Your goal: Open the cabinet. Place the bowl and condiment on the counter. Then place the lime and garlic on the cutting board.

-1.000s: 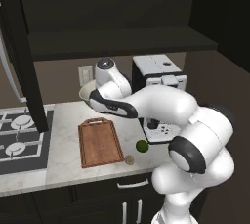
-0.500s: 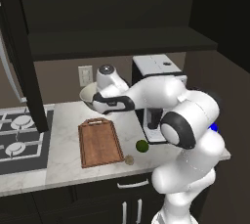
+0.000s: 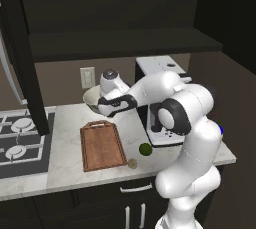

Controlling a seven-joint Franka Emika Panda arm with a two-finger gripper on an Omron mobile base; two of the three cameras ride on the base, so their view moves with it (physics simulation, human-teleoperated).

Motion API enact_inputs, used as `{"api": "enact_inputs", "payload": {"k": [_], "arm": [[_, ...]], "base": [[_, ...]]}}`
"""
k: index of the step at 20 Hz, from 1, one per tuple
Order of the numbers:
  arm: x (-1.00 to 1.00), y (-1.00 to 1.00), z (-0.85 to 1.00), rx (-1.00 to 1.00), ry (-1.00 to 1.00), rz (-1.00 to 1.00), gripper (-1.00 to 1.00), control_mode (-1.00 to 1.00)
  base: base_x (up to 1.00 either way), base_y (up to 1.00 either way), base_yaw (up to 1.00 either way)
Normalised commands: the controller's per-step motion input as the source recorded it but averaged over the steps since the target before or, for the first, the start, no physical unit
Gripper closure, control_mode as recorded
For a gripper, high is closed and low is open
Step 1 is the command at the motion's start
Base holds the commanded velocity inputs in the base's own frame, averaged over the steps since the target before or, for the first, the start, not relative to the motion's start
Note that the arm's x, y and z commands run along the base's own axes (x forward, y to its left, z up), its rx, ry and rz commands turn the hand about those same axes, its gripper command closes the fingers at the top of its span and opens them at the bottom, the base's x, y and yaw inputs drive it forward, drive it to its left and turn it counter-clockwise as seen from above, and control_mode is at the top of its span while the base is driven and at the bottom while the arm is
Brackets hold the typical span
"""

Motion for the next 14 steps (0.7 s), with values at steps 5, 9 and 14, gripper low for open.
{"api": "enact_inputs", "payload": {"k": [5,9,14], "arm": [[0.37,-0.01,-0.28,0.00,0.00,0.00,1.00,-1.00],[0.36,0.00,-0.22,0.00,0.00,0.00,1.00,-1.00],[0.29,0.00,-0.13,0.00,0.00,0.00,1.00,-1.00]], "base": [[0.00,0.00,0.00],[0.00,0.00,0.00],[0.00,0.00,0.00]]}}
